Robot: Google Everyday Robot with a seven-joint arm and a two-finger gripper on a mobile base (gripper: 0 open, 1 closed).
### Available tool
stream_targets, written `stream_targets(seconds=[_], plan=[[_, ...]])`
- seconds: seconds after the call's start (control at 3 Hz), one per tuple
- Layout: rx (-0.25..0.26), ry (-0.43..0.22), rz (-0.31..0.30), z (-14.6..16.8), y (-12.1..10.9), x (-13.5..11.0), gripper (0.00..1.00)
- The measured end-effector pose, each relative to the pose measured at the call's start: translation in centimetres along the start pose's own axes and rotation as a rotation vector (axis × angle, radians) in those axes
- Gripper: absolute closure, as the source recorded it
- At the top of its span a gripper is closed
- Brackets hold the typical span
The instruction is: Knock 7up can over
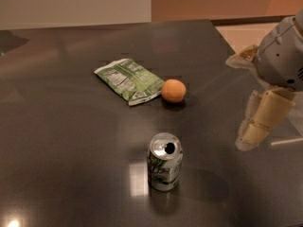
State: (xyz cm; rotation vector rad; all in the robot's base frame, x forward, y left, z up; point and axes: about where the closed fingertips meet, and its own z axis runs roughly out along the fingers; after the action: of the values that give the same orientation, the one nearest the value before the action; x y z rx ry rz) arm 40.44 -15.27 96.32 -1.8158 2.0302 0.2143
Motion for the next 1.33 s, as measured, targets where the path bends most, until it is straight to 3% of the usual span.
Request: stream_targets(seconds=[0.67, 1.33], plan=[[-0.111, -0.232, -0.11, 3.9, 5.0, -4.0, 0.0], [-0.163, -0.337, -0.174, 7.1, 8.6, -6.8, 0.0]])
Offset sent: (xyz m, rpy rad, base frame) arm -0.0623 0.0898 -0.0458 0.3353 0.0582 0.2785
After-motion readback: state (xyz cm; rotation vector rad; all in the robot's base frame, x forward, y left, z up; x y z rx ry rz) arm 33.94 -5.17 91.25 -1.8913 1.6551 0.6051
